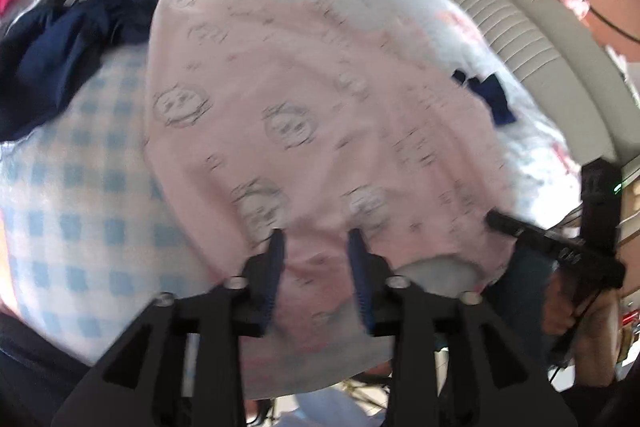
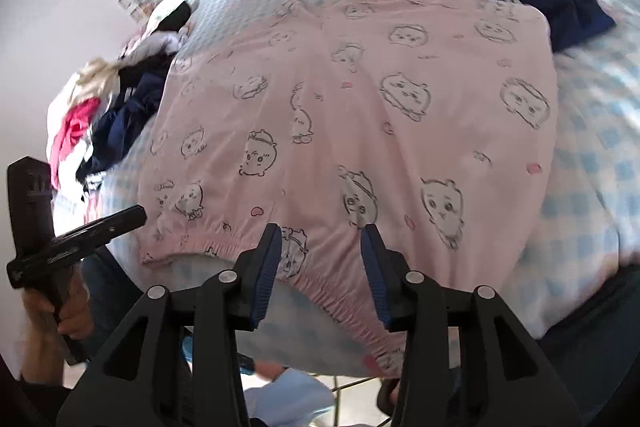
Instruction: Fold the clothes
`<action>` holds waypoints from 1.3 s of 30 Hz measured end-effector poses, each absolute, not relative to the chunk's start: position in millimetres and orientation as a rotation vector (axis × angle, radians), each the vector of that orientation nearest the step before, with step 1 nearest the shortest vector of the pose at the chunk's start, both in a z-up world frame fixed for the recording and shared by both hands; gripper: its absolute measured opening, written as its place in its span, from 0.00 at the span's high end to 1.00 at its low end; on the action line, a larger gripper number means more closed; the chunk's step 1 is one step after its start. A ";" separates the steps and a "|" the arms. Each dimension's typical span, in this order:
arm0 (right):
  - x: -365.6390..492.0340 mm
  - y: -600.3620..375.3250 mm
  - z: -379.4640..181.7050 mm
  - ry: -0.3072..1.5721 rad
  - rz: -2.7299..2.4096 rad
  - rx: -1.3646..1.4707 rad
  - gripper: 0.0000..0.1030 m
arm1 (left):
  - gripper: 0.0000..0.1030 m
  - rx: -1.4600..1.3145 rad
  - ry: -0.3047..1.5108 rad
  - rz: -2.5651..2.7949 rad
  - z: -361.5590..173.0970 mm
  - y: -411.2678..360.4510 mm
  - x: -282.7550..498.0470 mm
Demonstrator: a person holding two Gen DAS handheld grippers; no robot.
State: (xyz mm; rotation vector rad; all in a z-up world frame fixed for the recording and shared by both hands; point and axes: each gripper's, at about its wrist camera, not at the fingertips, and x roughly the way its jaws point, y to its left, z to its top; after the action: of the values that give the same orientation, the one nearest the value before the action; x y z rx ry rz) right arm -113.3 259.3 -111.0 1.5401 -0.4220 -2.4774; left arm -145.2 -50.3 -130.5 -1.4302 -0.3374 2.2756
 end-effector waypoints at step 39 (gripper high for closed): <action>-97.8 349.1 -130.0 -0.448 -2.652 1.716 0.56 | 0.65 -1.553 -0.155 2.121 -138.0 19.6 -178.1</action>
State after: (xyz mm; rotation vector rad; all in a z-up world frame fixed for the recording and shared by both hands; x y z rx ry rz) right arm -97.8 349.1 -130.0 1.7163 -0.4479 -2.6520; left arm -178.1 19.6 -138.0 -1.5529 -0.1554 2.1209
